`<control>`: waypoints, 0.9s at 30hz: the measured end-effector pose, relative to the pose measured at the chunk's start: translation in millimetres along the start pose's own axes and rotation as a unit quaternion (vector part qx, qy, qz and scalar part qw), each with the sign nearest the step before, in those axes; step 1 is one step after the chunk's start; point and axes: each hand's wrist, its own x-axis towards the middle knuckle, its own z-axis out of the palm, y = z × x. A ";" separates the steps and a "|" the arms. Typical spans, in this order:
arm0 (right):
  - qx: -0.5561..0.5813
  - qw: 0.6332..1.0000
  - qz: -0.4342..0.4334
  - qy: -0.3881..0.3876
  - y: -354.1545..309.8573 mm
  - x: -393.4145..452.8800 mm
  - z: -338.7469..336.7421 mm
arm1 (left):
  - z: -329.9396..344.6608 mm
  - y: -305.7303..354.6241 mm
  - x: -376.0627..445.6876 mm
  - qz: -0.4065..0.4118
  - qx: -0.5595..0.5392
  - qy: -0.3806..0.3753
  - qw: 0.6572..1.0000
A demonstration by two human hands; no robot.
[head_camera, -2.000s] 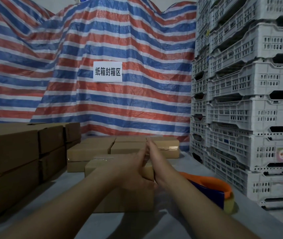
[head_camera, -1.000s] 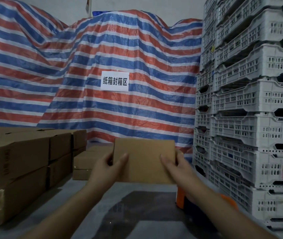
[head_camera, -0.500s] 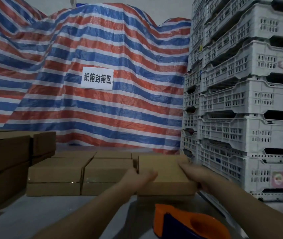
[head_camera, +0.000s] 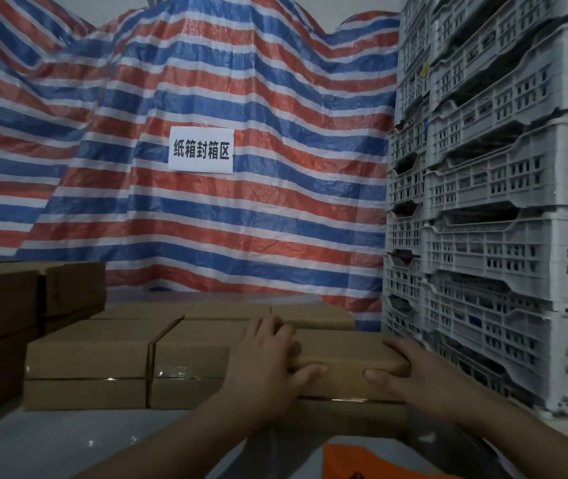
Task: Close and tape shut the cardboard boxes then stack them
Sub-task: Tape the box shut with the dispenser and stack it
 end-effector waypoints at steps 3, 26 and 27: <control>-0.056 0.998 -0.029 0.009 -1.6 13.9 3.0 | 6.1 -6.2 9.4 -0.032 0.023 -0.026 0.999; -0.107 0.993 -0.024 0.043 -0.8 43.0 24.2 | 13.6 -11.5 19.0 -0.055 0.062 -0.086 0.993; -0.107 0.993 -0.020 0.042 -1.3 42.8 23.9 | 12.8 -9.4 19.7 -0.058 0.072 -0.093 0.991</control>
